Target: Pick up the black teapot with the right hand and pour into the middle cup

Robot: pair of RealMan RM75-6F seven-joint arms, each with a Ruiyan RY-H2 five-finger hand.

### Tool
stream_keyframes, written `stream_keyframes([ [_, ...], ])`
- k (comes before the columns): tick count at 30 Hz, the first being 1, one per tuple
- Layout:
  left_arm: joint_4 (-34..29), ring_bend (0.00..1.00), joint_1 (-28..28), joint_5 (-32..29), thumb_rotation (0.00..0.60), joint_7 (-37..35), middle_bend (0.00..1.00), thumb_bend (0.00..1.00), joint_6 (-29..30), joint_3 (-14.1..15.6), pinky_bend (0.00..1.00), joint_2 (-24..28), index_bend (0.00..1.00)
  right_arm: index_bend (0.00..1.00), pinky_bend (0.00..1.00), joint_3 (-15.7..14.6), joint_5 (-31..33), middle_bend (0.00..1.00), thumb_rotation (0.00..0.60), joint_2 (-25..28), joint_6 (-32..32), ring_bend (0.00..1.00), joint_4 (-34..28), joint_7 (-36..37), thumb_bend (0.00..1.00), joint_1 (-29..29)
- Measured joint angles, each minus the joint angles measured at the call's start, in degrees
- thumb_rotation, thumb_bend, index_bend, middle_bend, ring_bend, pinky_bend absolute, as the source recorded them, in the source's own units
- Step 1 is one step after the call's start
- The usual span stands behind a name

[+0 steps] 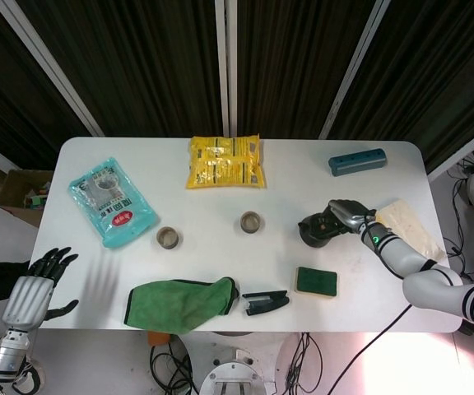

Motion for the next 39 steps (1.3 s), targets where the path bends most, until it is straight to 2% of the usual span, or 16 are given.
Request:
stream_keyframes([
  [3,0.07,0.07,-0.02,0.01,0.6,-0.05,0.09,0.13,-0.01,0.0,0.22,-0.02,0.17,0.83,0.42,0.01,0.17,0.82,0.338,0.19,0.85,0.75,-0.36,-0.32,0.18,-0.03],
  [8,0.16,0.07,-0.07,-0.02,0.6,-0.12,0.09,0.13,-0.14,0.01,0.22,-0.13,0.17,0.83,0.44,-0.3,0.89,0.82,0.335,0.41,1.7,0.76,-0.66,-1.12,0.18,0.04],
  [14,0.33,0.07,-0.06,-0.04,0.6,-0.23,0.09,0.13,-0.13,0.02,0.22,-0.23,0.17,0.85,0.52,-0.61,1.77,0.85,0.336,0.65,2.23,0.79,-0.86,-1.64,0.18,0.13],
  [23,0.35,0.07,-0.14,-0.03,0.6,-0.22,0.09,0.13,-0.22,0.02,0.22,-0.31,0.17,0.86,0.53,-0.82,2.24,0.86,0.338,0.97,3.29,0.8,-1.37,-2.61,0.18,0.14],
  [27,0.24,0.07,-0.26,0.05,0.6,-0.05,0.09,0.13,-0.34,0.02,0.22,-0.36,0.17,0.9,0.54,-0.7,1.9,0.88,0.341,1.19,4.07,0.82,-1.73,-2.89,0.18,-0.02],
  [32,0.04,0.07,-0.48,0.16,0.6,0.16,0.09,0.13,-0.55,0.01,0.22,-0.41,0.17,0.99,0.6,-0.66,0.97,0.94,0.34,1.24,6.79,0.87,-2.18,-4.0,0.18,-0.66],
  [39,-0.11,0.07,-0.52,0.28,0.6,0.33,0.09,0.13,-0.46,0.04,0.22,-0.42,0.17,1.0,0.69,-0.48,-0.57,1.0,0.342,1.18,10.7,0.93,-2.75,-5.6,0.18,-2.03],
])
